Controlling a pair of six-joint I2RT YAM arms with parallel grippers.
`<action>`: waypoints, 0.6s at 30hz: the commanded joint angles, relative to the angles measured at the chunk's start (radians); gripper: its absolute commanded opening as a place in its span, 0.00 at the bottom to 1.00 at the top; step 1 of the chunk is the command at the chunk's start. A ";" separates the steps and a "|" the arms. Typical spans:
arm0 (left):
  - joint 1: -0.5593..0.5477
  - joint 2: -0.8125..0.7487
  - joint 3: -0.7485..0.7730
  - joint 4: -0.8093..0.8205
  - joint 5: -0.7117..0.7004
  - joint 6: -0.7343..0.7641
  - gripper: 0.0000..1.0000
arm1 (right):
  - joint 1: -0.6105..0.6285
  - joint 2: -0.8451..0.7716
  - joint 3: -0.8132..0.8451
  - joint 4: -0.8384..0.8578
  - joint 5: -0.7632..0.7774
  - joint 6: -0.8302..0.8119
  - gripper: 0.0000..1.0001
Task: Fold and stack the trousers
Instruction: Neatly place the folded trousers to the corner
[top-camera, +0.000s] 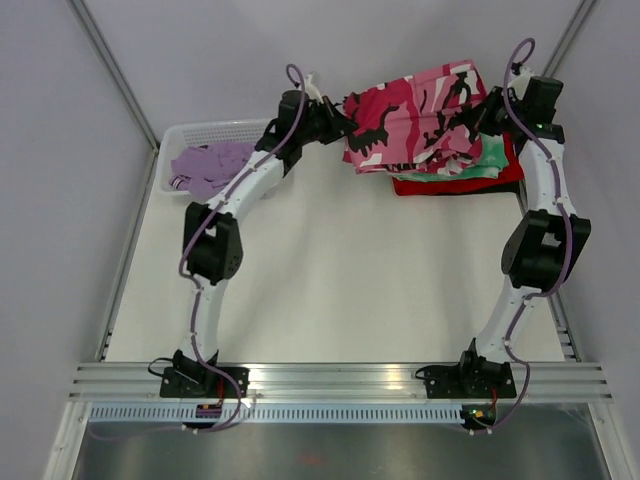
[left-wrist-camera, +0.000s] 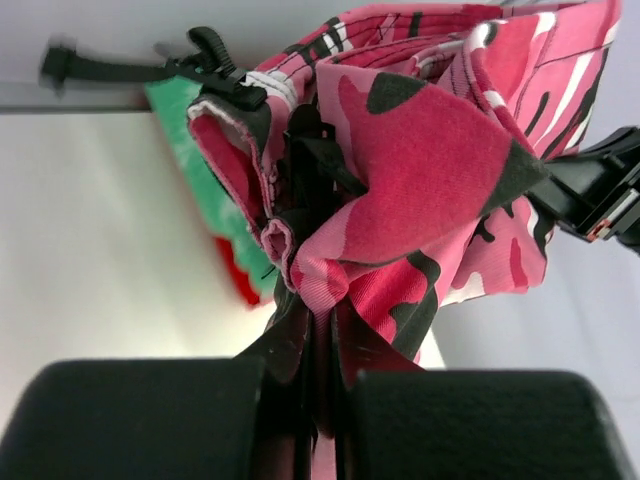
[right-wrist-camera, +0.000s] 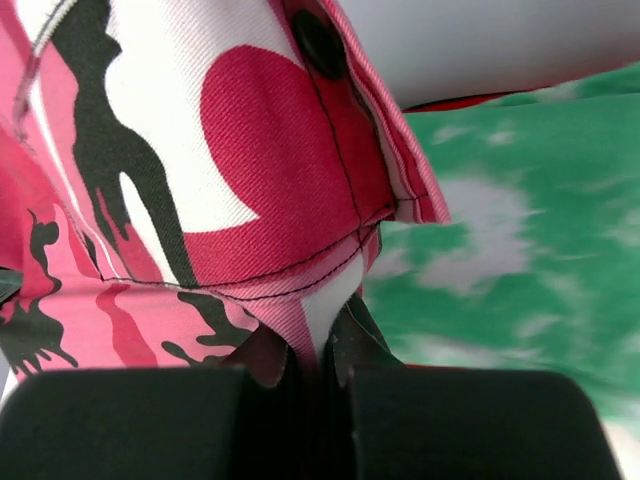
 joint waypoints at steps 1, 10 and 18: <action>-0.001 0.227 0.313 -0.045 -0.055 -0.081 0.02 | -0.122 0.114 0.139 0.051 -0.010 -0.028 0.00; -0.052 0.504 0.484 0.291 -0.208 -0.276 0.02 | -0.228 0.323 0.473 0.016 0.039 -0.037 0.00; -0.084 0.613 0.587 0.435 -0.357 -0.381 0.02 | -0.276 0.295 0.493 0.035 0.100 -0.100 0.00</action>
